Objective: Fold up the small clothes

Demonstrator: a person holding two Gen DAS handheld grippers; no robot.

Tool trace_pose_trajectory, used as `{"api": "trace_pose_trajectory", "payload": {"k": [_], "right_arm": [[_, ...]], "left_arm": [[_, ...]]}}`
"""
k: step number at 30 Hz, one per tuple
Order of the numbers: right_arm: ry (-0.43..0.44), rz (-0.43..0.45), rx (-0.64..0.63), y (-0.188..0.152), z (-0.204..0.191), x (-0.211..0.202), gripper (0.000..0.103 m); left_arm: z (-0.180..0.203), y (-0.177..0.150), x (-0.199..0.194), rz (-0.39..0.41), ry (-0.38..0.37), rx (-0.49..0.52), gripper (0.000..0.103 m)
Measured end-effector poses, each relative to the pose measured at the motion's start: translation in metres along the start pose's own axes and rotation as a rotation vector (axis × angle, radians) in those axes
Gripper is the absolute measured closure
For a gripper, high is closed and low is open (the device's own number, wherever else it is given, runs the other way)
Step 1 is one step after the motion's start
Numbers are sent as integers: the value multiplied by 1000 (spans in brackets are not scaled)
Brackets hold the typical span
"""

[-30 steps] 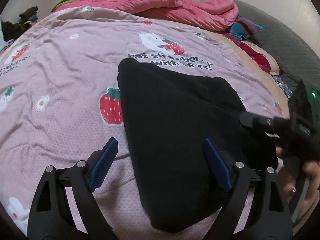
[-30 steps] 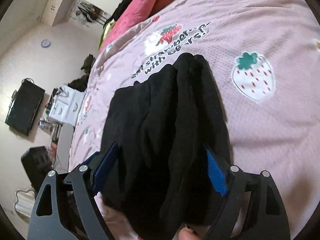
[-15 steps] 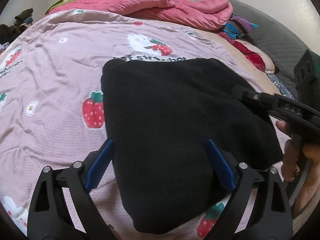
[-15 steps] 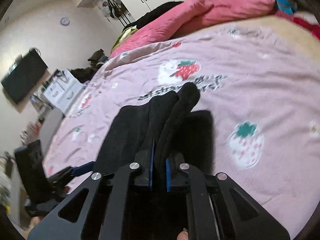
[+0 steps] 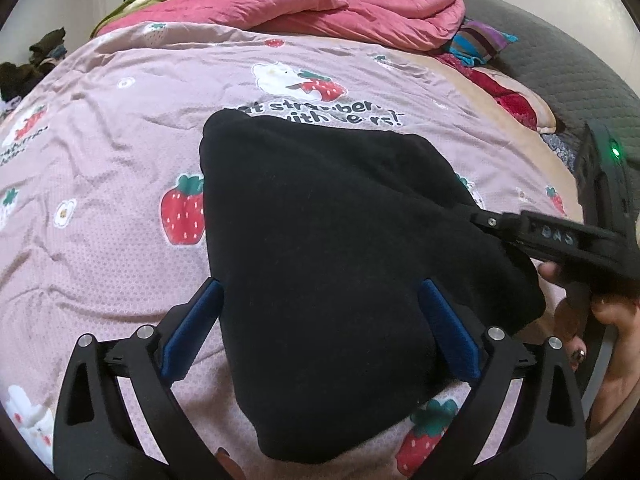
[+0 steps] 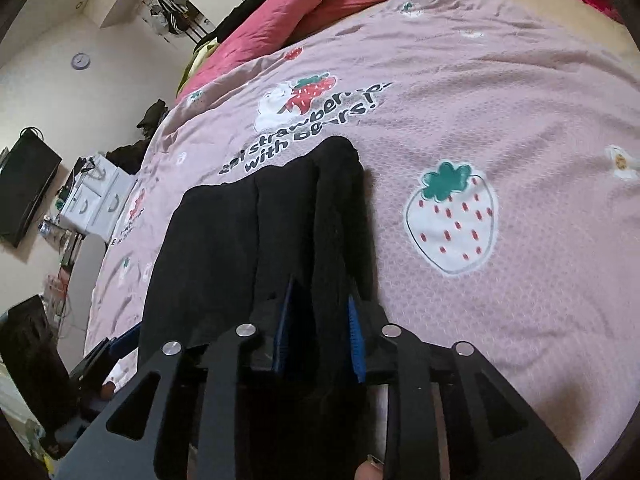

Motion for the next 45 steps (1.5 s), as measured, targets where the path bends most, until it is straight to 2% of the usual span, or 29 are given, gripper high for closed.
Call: {"api": "trace_pose_trajectory", "payload": {"k": [2,10,13,17,22,26,27,28,29,30,31,32,34,37,40,42,43,44,45], "right_arm": [[-52,20,-20,-5,-2,-9,52],[-136,154,-114,-26,-16,-52,44],[-134,202,-121,-34,-18,-67,40],[-86,261,-124,-41,-26,-84,32],[-62,251,-114,-46,-29,-83,30],[-34,176,-89,-54,-27,-66,30],[-7,153,-62,-54,-25,-60,31],[18,135,-33,-56,-23,-55,41],[62,108,13,-58,-20,-51,75],[95,104,41,-59,-19,-50,84],[147,114,74,-59,-18,-53,84],[157,125,77,-59,-18,-56,84],[120,128,75,-60,-14,-57,84],[35,71,108,-70,-2,-42,83],[-12,74,65,-71,-10,-43,77],[-46,96,30,-70,-16,-47,64],[-96,121,-5,-70,-20,-51,49],[-132,140,-32,-69,-23,-53,41],[-153,157,-56,-70,-25,-56,40]], "left_arm": [[0,-1,-2,1,-4,-5,11],[-1,-6,-13,11,-10,-4,11],[-2,-9,-19,17,-4,-7,10],[-4,-12,-29,29,4,0,10],[-14,-19,-39,39,11,-24,10],[-18,-27,-45,46,9,-36,10],[-19,-29,-44,44,8,-38,10],[-20,-31,-42,38,8,-44,10],[-21,-32,-41,34,6,-48,10],[-21,-34,-40,30,3,-52,10],[-21,-35,-40,31,-4,-56,10],[-21,-36,-40,33,-9,-57,10],[-21,-37,-35,22,-16,-54,10],[-30,-43,-20,-19,-8,-76,10],[-33,-45,-21,-18,-34,-100,10],[-33,-46,-23,-15,-32,-99,10],[-33,-46,-25,-13,-36,-101,10],[-32,-46,-27,-10,-36,-100,10],[-31,-46,-30,-5,-34,-98,10]]}}
Point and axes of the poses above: each gripper's, at about its wrist camera, not at the fingertips, and x roughly the way its jaws point, z to its right, y to its top, the point moved 6 cm from there along x, roughly the way its jaws point
